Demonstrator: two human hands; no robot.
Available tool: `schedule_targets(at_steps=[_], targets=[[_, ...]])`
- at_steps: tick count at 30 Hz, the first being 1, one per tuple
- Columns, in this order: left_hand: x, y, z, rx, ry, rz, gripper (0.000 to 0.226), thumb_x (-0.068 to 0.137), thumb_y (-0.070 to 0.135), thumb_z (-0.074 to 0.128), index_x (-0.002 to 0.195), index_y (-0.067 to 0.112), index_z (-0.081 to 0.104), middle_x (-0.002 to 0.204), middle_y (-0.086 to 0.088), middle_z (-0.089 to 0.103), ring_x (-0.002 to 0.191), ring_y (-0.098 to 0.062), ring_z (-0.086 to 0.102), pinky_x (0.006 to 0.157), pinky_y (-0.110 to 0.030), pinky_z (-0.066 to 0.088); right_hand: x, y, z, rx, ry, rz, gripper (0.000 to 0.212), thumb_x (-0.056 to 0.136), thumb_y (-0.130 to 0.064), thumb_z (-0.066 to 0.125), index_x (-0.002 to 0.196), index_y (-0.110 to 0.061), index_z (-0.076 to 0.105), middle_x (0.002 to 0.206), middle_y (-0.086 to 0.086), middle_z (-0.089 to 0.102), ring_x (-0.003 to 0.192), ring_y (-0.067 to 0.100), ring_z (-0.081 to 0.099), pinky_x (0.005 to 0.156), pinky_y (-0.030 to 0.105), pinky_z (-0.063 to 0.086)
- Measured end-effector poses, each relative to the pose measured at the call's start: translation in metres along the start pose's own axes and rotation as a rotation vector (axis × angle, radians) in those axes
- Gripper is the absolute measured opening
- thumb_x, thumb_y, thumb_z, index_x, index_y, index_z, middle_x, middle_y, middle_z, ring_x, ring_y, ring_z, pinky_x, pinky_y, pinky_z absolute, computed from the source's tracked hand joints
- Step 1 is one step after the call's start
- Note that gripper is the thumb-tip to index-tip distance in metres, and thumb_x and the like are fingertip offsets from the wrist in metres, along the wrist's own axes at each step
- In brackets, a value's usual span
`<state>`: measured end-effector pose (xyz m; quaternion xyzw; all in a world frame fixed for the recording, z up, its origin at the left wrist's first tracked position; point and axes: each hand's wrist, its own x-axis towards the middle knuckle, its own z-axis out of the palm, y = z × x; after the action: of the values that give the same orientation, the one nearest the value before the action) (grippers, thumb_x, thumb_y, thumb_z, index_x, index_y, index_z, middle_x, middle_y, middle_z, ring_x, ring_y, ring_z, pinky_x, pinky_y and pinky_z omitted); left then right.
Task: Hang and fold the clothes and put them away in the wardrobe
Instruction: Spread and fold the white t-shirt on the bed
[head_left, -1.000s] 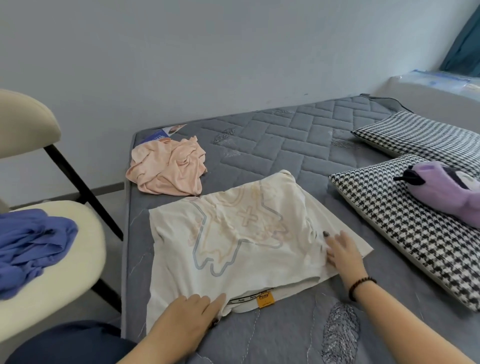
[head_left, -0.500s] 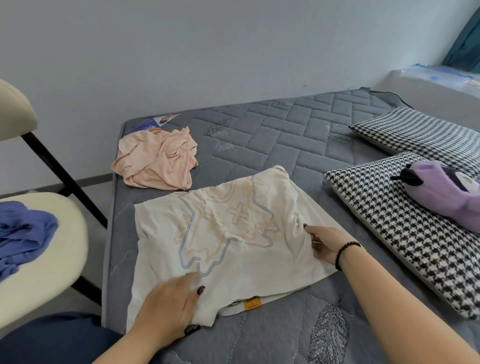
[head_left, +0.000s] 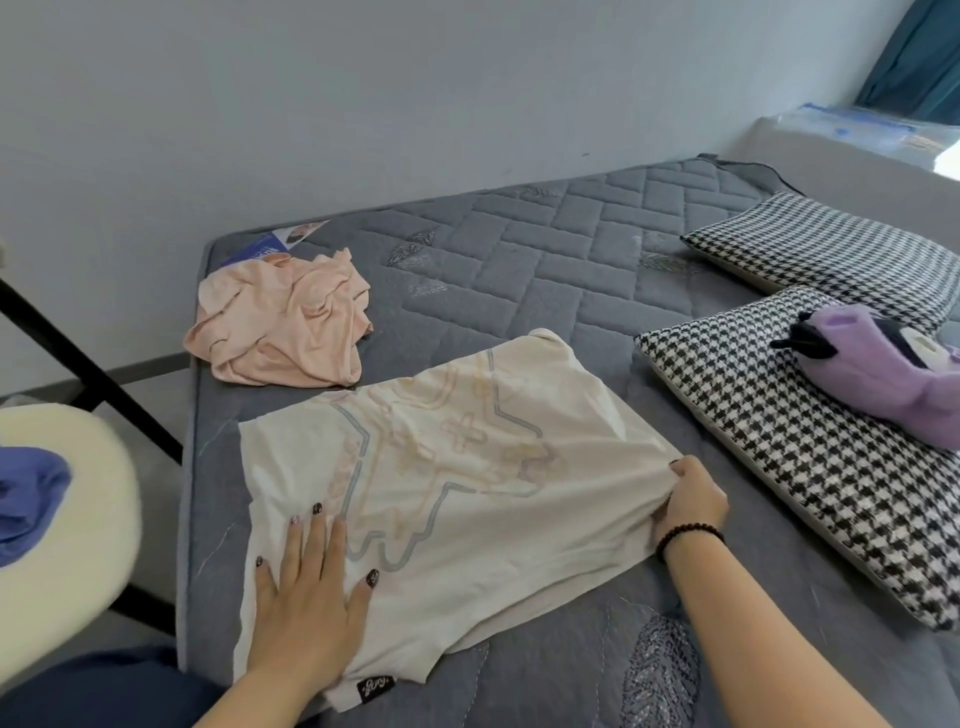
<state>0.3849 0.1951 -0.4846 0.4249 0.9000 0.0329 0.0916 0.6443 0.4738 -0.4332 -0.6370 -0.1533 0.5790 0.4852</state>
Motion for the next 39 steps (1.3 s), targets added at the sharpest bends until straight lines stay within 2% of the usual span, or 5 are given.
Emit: schedule_targets(at_steps=[6,15,24,29,39], targets=[[-0.001,-0.004,0.004,0.033,0.018,0.035,0.086,0.079,0.066,-0.002,0.148,0.015,-0.009,0.157,-0.001,-0.019,0.142,-0.018,-0.023,0.116,-0.056,0.004,0.021,-0.027,0.022,-0.468,-0.251,0.037,0.039,0.072,-0.040,0.075,0.097,-0.011,0.066,0.082,0.004,0.066,0.066,0.021,0.060,0.055,0.030,0.052],[0.001,-0.006,0.007,0.153,0.039,0.066,0.076,0.084,0.052,0.035,0.138,0.000,0.046,0.150,-0.017,0.036,0.138,-0.033,0.027,0.100,-0.062,0.025,0.016,-0.015,0.000,-0.735,0.052,-0.353,0.022,0.087,-0.010,0.060,0.106,-0.006,0.069,0.111,0.009,0.065,0.100,0.026,0.058,0.091,0.032,0.044],[0.032,0.028,-0.017,-0.036,0.173,0.141,0.077,0.091,0.055,0.010,0.152,0.008,0.010,0.160,-0.012,-0.004,0.147,-0.024,-0.012,0.119,-0.049,0.006,-0.046,0.051,0.085,-1.251,-0.549,-1.548,0.040,0.084,-0.008,0.052,0.124,-0.008,0.058,0.135,0.020,0.051,0.125,0.040,0.048,0.099,0.049,0.040],[0.058,0.035,-0.004,0.062,0.138,0.193,0.070,0.094,0.050,0.025,0.146,0.006,0.036,0.156,-0.015,0.026,0.146,-0.027,0.012,0.114,-0.048,0.012,-0.075,0.117,0.120,-1.652,-1.048,-1.468,0.058,0.095,-0.041,0.018,0.148,-0.021,0.027,0.159,0.007,0.016,0.147,0.028,0.012,0.117,0.052,0.015],[0.066,0.029,0.002,0.038,0.180,0.092,0.074,0.091,0.058,0.026,0.150,0.013,0.029,0.158,-0.014,0.021,0.148,-0.029,0.014,0.117,-0.051,0.014,-0.005,0.081,0.143,-1.928,-0.741,-1.313,0.075,0.086,-0.065,0.001,0.152,-0.027,-0.005,0.159,0.002,-0.014,0.146,0.018,-0.015,0.118,0.036,-0.011]])
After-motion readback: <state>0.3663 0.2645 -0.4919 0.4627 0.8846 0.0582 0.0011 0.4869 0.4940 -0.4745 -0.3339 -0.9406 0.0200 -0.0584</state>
